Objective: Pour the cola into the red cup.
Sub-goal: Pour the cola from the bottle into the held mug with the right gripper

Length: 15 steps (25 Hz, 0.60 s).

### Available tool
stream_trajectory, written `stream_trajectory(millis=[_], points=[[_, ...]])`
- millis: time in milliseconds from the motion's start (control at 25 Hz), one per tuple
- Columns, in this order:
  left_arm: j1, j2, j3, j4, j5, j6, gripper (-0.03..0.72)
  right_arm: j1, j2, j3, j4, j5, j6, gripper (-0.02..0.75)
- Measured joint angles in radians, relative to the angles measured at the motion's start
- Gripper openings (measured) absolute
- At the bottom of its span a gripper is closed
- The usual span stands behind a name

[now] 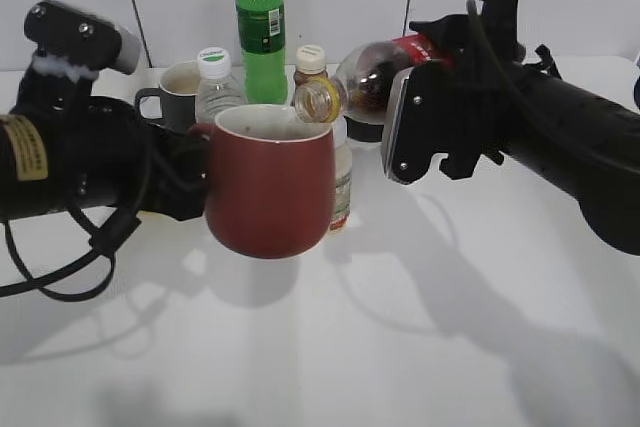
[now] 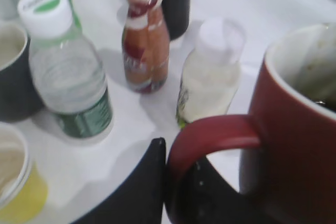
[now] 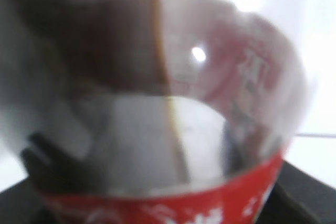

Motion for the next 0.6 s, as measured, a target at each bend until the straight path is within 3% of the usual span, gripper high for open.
stream_trajectory(millis=[600], points=[[-0.025, 0.006, 0.000, 0.003, -0.018, 0.000, 0.055, 0.000, 0.000, -0.007, -0.003, -0.107, -0.186, 0.483]])
